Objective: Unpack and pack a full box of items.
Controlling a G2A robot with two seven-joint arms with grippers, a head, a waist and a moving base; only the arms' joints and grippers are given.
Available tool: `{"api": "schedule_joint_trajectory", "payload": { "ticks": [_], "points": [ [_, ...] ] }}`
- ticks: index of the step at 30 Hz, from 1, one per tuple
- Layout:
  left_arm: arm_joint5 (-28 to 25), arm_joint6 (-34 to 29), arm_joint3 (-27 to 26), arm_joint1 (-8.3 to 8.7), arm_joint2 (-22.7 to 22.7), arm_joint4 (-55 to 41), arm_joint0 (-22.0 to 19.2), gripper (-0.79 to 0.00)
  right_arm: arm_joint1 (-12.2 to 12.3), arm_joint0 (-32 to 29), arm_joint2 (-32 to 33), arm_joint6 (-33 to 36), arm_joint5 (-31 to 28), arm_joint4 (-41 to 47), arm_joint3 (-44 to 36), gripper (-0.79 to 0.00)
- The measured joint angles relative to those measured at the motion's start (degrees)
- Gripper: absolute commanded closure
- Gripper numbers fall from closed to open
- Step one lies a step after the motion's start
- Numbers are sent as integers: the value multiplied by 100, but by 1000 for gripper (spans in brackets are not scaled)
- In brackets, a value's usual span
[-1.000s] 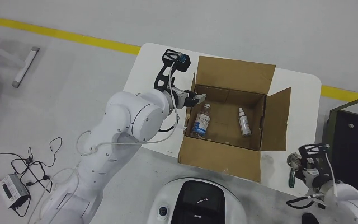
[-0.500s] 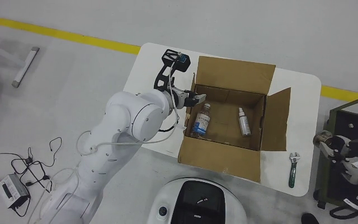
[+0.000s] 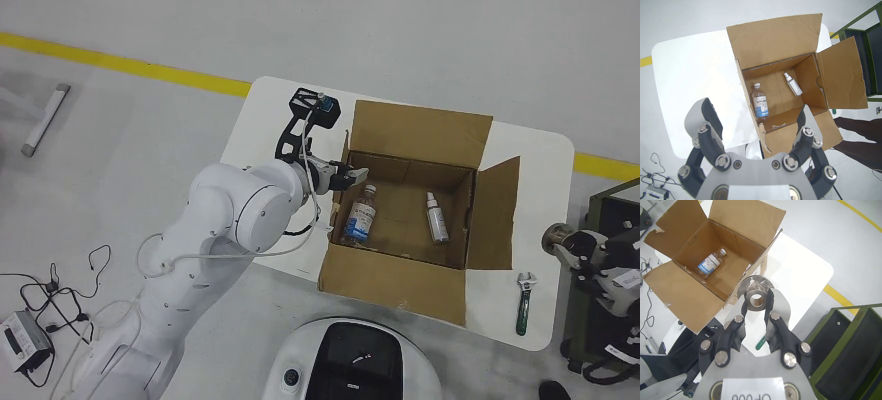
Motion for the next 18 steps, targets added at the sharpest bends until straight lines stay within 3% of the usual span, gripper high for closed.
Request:
{"api": "schedule_joint_trajectory", "payload": {
  "ticks": [5,11,18],
  "points": [
    [36,335,72,8,-135,68,148,-785,0,0,-1,-1,1,0,1,0],
    [578,965,57,29,-540,732,296,-785,25,11,-185,-406,17,22,14,0],
    [787,1027,6,49,-901,1042,446,-785,155,669,-826,-616,-441,36,0,0]
  ]
}}
